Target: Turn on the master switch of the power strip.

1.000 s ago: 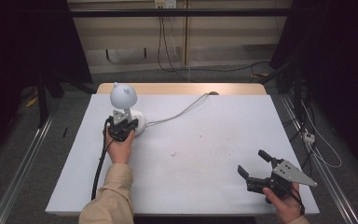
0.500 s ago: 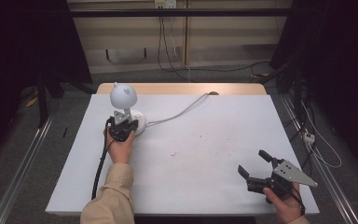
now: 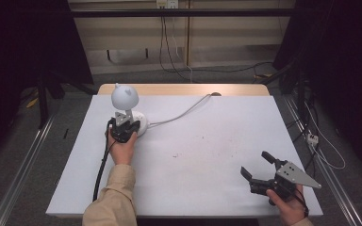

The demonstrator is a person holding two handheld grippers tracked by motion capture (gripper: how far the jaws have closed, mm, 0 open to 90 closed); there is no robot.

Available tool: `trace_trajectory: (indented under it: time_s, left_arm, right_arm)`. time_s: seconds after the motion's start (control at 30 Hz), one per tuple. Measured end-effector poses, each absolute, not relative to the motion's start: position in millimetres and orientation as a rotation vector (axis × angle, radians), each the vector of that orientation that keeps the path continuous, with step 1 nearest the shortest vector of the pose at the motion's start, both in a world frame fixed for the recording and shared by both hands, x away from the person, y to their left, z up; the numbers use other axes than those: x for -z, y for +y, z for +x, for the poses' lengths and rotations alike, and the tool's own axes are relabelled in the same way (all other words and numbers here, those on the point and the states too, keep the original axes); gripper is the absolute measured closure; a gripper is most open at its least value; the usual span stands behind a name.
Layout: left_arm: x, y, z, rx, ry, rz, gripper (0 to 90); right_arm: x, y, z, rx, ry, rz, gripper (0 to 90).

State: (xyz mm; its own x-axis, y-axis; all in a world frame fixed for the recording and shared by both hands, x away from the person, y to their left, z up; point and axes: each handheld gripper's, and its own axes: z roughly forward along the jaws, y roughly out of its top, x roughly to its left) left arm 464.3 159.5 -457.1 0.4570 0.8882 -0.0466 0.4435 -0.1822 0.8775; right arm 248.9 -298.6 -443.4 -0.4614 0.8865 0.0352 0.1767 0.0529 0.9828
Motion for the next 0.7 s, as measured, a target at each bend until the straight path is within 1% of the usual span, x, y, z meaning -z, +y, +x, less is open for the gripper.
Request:
trace_trajectory:
  time_s: [0.7]
  left_arm:
    - [458.4, 159.1, 464.4, -0.634, 1.119, 1.812, 90.0]
  right_arm:
    - [441.9, -297.3, 247.8, -1.463, 1.718, 1.055, 4.7]
